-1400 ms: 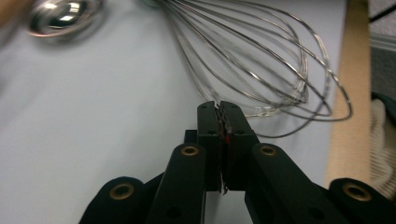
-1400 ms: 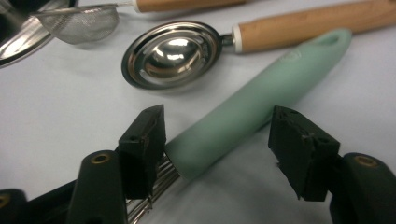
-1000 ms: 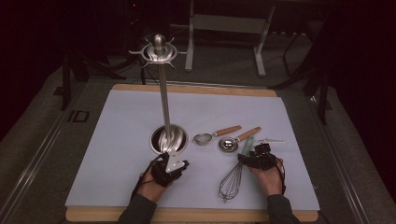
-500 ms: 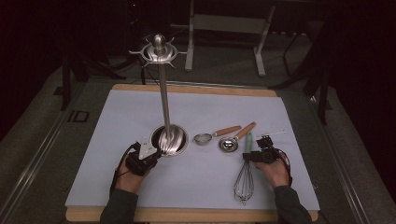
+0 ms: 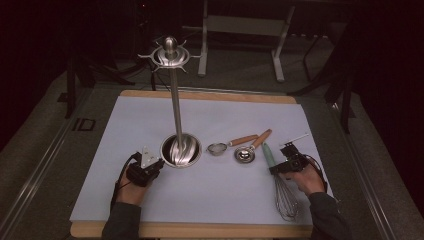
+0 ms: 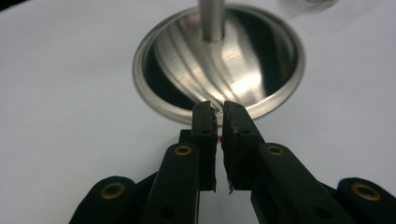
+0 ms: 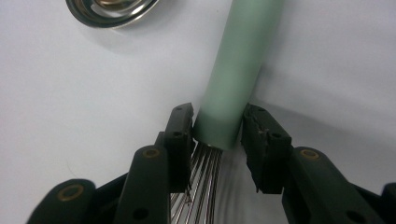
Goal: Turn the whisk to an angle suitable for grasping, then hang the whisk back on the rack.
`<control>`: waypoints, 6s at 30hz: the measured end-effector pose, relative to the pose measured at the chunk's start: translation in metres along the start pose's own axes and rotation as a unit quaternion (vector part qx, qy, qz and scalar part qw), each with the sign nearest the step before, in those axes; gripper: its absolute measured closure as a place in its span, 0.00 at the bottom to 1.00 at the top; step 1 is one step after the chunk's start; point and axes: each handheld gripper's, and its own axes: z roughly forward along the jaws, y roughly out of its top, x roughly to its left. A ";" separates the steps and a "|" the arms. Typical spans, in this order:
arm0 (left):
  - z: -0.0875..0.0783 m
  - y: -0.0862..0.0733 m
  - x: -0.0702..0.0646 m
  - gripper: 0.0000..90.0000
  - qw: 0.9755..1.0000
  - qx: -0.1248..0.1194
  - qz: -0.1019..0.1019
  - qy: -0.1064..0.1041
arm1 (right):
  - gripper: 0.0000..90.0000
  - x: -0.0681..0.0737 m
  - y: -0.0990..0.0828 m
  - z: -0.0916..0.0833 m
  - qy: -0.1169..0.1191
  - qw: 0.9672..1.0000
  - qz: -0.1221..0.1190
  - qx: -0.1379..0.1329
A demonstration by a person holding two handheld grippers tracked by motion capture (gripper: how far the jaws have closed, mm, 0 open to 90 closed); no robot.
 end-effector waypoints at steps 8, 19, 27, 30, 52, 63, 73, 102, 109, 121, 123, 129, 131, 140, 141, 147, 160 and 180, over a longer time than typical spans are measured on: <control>0.011 -0.004 0.001 0.91 1.000 0.003 -0.002 -0.006 | 0.74 -0.003 0.009 0.003 -0.001 0.999 0.027 0.028; 0.015 -0.007 0.003 0.88 0.999 -0.011 -0.020 -0.030 | 0.77 0.003 -0.010 -0.021 -0.012 0.999 0.022 -0.037; 0.016 -0.011 0.008 0.86 0.998 -0.019 -0.039 -0.034 | 0.77 0.007 -0.007 -0.025 -0.003 0.998 0.006 -0.059; 0.015 -0.011 0.008 0.85 0.998 -0.022 -0.041 -0.034 | 0.77 0.008 -0.007 -0.024 0.000 0.998 0.005 -0.062; 0.013 -0.013 0.007 0.82 0.998 -0.034 -0.043 -0.018 | 0.77 0.042 0.004 -0.050 0.038 0.986 -0.064 -0.148; 0.013 -0.013 0.008 0.80 0.998 -0.034 -0.049 -0.018 | 0.77 0.063 0.012 -0.064 0.055 0.972 -0.119 -0.196; 0.014 -0.013 0.007 0.78 0.998 -0.033 -0.046 -0.016 | 0.77 0.088 0.024 -0.077 0.067 0.954 -0.171 -0.238; 0.014 -0.012 0.008 0.77 0.998 -0.029 -0.045 -0.015 | 0.77 0.149 0.075 -0.117 0.096 0.893 -0.271 -0.346; 0.014 -0.012 0.007 0.77 0.998 -0.028 -0.048 -0.015 | 0.77 0.159 0.082 -0.125 0.096 0.880 -0.288 -0.365; 0.014 -0.012 0.007 0.77 0.998 -0.028 -0.048 -0.014 | 0.77 0.187 0.098 -0.140 0.091 0.868 -0.322 -0.368; 0.014 -0.012 0.007 0.77 0.998 -0.028 -0.048 -0.015 | 0.77 0.191 0.101 -0.139 0.094 0.866 -0.327 -0.367; 0.014 -0.012 0.008 0.77 0.998 -0.028 -0.049 -0.015 | 0.77 0.202 0.106 -0.132 0.103 0.865 -0.336 -0.360; 0.014 -0.012 0.008 0.77 0.998 -0.028 -0.050 -0.016 | 0.77 0.206 0.108 -0.131 0.107 0.864 -0.337 -0.359; 0.014 -0.012 0.008 0.77 0.998 -0.026 -0.048 -0.015 | 0.77 0.219 0.109 -0.133 0.109 0.858 -0.354 -0.357; 0.014 -0.012 0.008 0.77 0.998 -0.027 -0.048 -0.015 | 0.77 0.220 0.109 -0.133 0.107 0.859 -0.353 -0.355; 0.015 -0.012 0.008 0.77 0.998 -0.027 -0.049 -0.016 | 0.77 0.220 0.118 -0.125 0.107 0.865 -0.347 -0.348; 0.015 -0.012 0.008 0.77 0.998 -0.027 -0.050 -0.015 | 0.77 0.231 0.134 -0.109 0.120 0.872 -0.329 -0.342; 0.015 -0.012 0.008 0.77 0.998 -0.027 -0.051 -0.014 | 0.70 0.234 0.133 -0.105 0.101 0.877 -0.324 -0.341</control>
